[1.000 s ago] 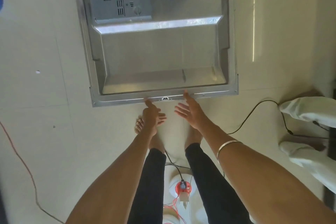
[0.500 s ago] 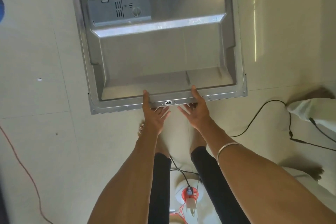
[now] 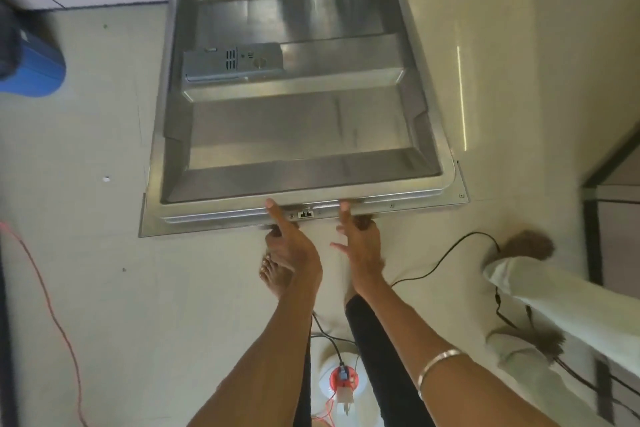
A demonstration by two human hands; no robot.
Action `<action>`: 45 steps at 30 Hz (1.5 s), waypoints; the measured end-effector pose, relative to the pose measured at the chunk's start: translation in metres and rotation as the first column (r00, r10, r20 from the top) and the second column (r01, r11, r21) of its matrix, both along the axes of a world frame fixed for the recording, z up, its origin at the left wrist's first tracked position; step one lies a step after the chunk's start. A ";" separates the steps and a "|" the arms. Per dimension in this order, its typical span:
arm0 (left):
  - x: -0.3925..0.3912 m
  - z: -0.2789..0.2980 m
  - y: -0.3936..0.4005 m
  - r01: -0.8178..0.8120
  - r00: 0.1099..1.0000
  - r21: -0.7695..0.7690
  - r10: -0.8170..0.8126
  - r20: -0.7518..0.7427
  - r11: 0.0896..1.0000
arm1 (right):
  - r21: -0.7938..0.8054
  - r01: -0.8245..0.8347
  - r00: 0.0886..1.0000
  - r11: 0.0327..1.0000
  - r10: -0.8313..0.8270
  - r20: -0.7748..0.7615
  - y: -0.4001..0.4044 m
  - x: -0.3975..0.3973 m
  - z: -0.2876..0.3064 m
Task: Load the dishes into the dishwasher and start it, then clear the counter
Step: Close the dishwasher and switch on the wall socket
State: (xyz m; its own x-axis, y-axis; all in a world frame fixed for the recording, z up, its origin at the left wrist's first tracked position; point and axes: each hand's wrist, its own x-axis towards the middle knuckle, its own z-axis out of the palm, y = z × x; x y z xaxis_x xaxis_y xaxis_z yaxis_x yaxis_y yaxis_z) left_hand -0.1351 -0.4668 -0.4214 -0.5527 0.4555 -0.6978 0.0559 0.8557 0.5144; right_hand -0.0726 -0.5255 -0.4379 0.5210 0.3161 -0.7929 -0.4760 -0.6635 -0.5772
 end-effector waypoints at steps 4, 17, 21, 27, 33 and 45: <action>-0.001 0.026 0.006 -0.023 0.998 0.151 0.031 -0.054 0.988 | -0.050 -0.168 0.930 0.985 0.175 0.324 -0.006 0.002 0.030; 0.044 0.129 0.114 -0.029 0.986 0.820 0.150 -0.071 0.572 | 0.440 -0.251 0.569 0.862 -0.237 0.788 0.103 0.052 0.141; 0.039 0.147 0.149 0.179 0.960 0.868 0.109 -0.257 0.463 | 0.359 -0.438 0.295 0.824 -0.245 0.924 0.139 0.078 0.161; 0.036 0.179 0.201 0.413 0.839 0.823 0.188 -0.510 0.389 | 0.214 -0.468 0.041 0.857 -0.221 0.974 0.188 0.114 0.194; 0.044 0.213 0.238 0.575 0.816 0.734 -0.181 -0.550 0.361 | -0.245 -0.618 -0.162 0.747 0.183 0.970 0.236 0.169 0.252; 0.088 0.312 0.384 0.847 0.532 0.532 -0.055 -0.845 0.022 | -0.137 -0.648 -0.168 0.749 0.034 0.985 0.376 0.224 0.314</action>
